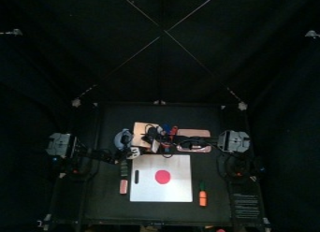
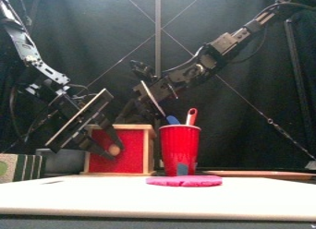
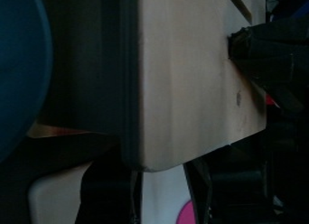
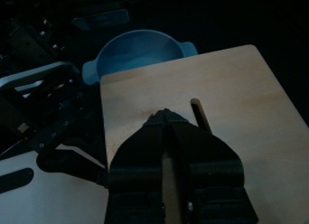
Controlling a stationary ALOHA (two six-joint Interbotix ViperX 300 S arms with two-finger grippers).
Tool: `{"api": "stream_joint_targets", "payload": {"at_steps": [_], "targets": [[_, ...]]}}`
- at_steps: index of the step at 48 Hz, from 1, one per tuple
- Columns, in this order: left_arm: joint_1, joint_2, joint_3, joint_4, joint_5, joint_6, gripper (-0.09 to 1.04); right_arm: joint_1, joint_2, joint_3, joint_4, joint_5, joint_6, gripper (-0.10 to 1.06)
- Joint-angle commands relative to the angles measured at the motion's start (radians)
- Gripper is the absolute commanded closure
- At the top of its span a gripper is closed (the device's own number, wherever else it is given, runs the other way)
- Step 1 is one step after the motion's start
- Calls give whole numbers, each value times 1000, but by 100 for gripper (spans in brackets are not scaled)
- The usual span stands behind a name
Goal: Get the cutter from the drawer then cut the dough then place the extra dough in the bowl
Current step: Open the drawer
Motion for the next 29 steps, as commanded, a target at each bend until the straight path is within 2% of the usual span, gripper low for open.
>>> {"api": "stream_joint_targets", "payload": {"at_steps": [1, 29], "targets": [[-32, 0, -11, -21, 17, 3, 42, -6, 5, 12, 2, 31, 2, 70], [-193, 2, -14, -153, 23, 3, 42, -11, -3, 15, 8, 80, 2, 70]]}}
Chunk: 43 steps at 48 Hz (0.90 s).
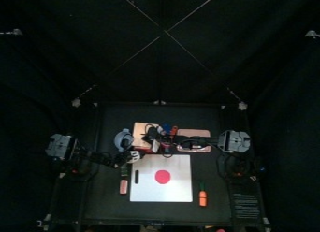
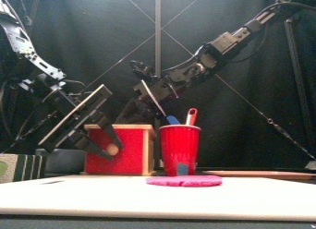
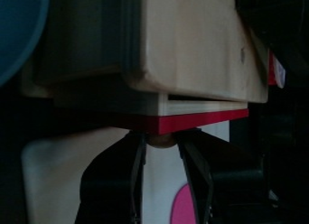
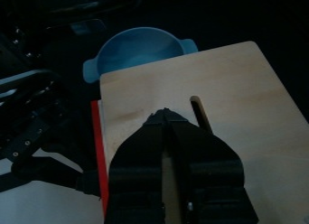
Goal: Get the cutter from the drawer then cut the dough then place the extra dough in the bowl
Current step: Open the drawer
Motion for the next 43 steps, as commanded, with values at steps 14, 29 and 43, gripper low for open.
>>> {"api": "stream_joint_targets", "payload": {"at_steps": [14, 29, 43], "targets": [[-137, 2, -23, -69, 18, 2, 43, -6, -18, 21, 26, 58, 2, 70], [-176, 18, -57, -92, 18, 2, 43, -8, -40, 49, 26, 55, 2, 70], [-219, 21, -60, -127, 26, 2, 43, -11, -41, 46, 23, 54, 0, 70]]}}
